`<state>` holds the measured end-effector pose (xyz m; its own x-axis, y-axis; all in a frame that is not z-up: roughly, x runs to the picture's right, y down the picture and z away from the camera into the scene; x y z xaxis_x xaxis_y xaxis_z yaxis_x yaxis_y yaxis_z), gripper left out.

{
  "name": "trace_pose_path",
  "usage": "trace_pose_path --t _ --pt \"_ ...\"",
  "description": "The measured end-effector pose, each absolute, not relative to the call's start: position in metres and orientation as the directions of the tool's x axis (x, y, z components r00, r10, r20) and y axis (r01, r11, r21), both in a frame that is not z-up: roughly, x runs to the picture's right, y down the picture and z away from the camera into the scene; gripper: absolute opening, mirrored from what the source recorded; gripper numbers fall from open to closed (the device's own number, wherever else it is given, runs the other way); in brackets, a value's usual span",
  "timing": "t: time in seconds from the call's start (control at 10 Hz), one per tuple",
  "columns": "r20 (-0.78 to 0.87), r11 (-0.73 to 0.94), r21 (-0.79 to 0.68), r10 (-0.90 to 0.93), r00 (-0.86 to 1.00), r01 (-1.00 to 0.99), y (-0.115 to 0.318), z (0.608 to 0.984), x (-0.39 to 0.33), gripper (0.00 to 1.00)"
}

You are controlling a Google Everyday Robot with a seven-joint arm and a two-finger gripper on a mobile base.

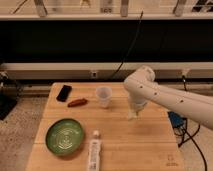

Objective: Place the white sponge in the ceramic cup

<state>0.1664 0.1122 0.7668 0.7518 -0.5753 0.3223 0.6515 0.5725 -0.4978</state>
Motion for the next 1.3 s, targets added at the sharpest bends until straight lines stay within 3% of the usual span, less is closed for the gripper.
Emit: trace_pose_path --t 1.3 --pt "0.314 0.520 -0.441 -0.674 0.669 0.731 0.040 0.791 0.118 0.04"
